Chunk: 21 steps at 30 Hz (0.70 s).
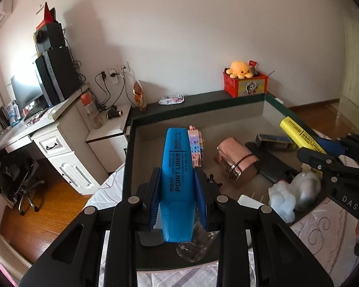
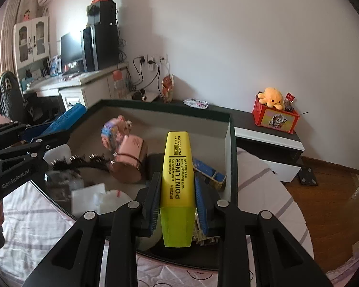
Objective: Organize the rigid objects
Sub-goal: 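Carry both highlighters into the pink box and open both tools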
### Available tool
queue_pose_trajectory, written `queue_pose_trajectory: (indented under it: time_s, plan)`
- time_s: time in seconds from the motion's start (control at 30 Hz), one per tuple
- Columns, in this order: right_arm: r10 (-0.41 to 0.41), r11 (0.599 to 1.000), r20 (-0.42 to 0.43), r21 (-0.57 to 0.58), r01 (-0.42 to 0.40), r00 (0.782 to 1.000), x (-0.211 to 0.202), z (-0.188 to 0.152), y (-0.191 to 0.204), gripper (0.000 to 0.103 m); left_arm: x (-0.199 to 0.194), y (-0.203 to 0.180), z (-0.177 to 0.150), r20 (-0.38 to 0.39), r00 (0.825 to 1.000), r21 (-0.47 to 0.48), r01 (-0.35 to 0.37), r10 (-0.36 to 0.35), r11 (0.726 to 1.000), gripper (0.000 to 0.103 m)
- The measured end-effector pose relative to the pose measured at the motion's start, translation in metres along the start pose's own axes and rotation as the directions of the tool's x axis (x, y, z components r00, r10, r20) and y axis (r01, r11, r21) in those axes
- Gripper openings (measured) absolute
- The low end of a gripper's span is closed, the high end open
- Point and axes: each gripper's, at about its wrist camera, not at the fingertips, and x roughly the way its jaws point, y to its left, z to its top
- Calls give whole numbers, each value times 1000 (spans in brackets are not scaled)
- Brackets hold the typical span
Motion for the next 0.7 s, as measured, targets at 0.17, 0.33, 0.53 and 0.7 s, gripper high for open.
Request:
queue_pose_trajectory:
  time_s: [0.17, 0.33, 0.53, 0.7]
  plan:
    - [-5, 1000, -9, 5, 5, 1000, 5, -4, 0, 27, 4, -4, -6, -9, 1000, -3, 28, -28, 1000, 27]
    - [5, 1000, 7, 20, -5, 1000, 1, -7, -1, 27, 3, -3, -9, 6, 1000, -6, 20, -20, 1000, 27]
    - [9, 1000, 25, 24, -10, 1000, 2, -5, 1, 28, 1, 3, -11, 18, 1000, -30, 1, -1, 1000, 37]
    - [4, 999, 33, 33, -5, 999, 1, -6, 1, 39, -5, 6, -10, 41, 999, -41, -9, 10, 999, 71]
